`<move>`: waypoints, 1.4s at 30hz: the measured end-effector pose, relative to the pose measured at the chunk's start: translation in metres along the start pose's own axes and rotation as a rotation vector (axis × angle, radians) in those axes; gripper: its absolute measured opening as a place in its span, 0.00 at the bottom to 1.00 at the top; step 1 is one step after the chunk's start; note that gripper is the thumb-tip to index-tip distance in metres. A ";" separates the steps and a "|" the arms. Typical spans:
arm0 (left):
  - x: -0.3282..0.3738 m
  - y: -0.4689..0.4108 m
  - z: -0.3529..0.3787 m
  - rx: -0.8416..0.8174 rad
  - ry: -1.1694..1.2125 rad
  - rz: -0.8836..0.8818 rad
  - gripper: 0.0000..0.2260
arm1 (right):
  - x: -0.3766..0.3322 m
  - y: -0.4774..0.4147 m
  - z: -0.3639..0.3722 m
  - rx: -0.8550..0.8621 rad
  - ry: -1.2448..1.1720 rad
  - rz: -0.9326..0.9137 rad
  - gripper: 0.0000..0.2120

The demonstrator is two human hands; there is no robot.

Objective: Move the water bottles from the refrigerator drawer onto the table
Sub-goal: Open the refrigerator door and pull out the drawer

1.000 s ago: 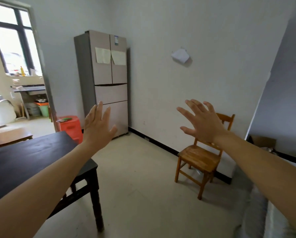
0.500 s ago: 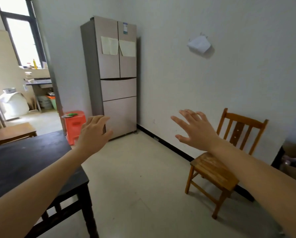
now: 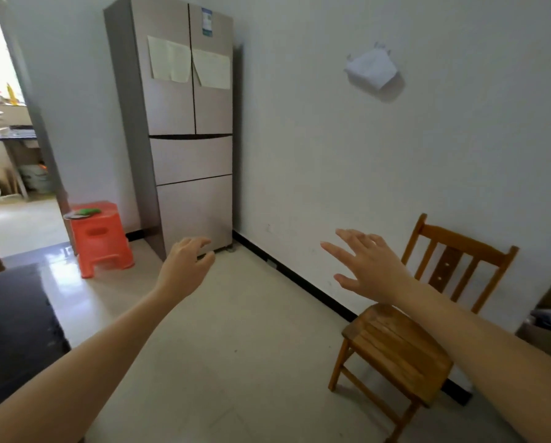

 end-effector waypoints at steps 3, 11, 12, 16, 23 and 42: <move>0.016 -0.029 0.039 -0.001 -0.066 0.013 0.16 | 0.036 0.001 0.046 -0.011 -0.022 0.042 0.36; 0.057 -0.103 0.083 0.160 -0.123 -0.068 0.27 | 0.147 -0.056 0.149 0.054 -0.037 -0.122 0.31; 0.061 -0.114 0.084 0.204 -0.111 -0.107 0.26 | 0.163 -0.069 0.158 0.075 -0.049 -0.147 0.30; 0.062 -0.136 0.078 0.298 -0.110 -0.217 0.15 | 0.193 -0.119 0.184 0.236 -0.130 -0.188 0.30; 0.026 -0.164 0.065 0.459 -0.190 -0.438 0.16 | 0.175 -0.215 0.270 0.257 -0.285 -0.336 0.33; -0.088 -0.434 0.053 0.568 -0.501 -0.478 0.28 | 0.200 -0.489 0.426 0.160 -0.248 -0.395 0.35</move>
Point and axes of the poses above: each hand's wrist, its own y-axis away from the middle knuckle, its own z-axis out of the palm, x = y × z, the point moved 4 cm from there along -y, towards the middle knuckle, and after that the axes turned 12 degrees about -z, right-handed, at the moved point
